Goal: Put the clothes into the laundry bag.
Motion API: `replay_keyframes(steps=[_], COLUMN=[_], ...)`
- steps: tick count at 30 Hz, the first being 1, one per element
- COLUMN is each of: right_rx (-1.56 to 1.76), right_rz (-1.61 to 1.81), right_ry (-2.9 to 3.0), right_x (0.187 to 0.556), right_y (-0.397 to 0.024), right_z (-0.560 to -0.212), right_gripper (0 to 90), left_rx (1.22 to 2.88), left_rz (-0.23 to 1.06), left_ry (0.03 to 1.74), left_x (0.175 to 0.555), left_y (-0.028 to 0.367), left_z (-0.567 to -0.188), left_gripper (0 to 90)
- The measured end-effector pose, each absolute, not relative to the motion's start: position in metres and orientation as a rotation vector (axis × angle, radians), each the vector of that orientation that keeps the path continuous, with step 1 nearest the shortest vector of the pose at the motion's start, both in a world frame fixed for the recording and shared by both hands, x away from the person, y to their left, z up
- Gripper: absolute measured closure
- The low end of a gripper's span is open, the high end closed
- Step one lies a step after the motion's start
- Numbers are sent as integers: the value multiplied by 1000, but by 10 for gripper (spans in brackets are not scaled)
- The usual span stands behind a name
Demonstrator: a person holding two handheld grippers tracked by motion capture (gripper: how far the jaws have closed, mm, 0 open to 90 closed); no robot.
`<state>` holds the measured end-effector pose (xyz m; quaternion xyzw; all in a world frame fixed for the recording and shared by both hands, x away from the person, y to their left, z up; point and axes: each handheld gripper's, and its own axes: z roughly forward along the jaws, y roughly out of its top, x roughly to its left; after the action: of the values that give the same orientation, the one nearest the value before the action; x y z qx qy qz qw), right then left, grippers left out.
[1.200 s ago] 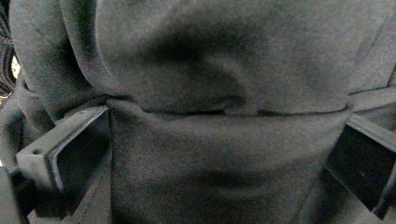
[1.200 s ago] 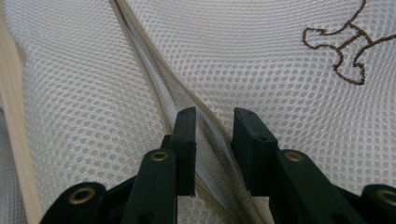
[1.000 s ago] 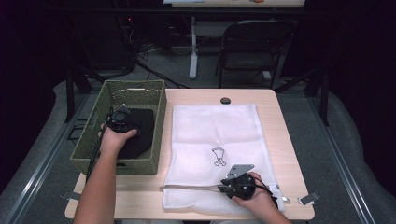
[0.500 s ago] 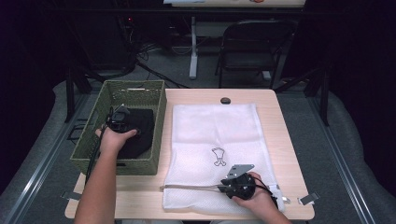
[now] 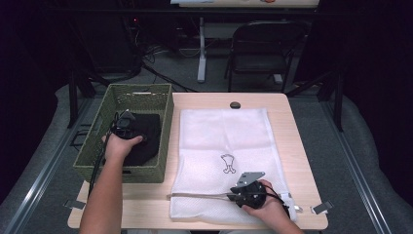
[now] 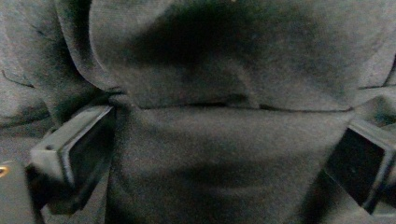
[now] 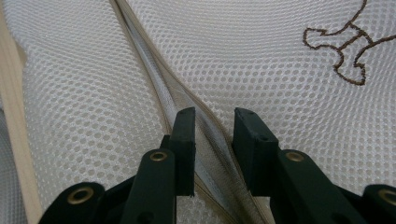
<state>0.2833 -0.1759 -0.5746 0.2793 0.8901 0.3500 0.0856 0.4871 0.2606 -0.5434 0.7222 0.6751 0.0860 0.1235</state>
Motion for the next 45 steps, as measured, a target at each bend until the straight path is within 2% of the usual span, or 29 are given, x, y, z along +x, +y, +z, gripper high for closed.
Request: replay_keyframes(steps=[18,35,45], right_rx=[831,832,832], right_rz=[1040,1041,1045], right_ry=[2653,2652,2653], right_x=[283,283,283], right_y=[-176,-176,-176], right_z=[-574,-575,-575], right_gripper=[694,694,694], left_rx=[2084,2068,2070], left_rz=[216,185,159], left_ry=[1986,1971,1964], left_x=[488,487,486], left_y=[261,259,259], left_z=[-541,-536,-533], left_gripper=[188,420,508])
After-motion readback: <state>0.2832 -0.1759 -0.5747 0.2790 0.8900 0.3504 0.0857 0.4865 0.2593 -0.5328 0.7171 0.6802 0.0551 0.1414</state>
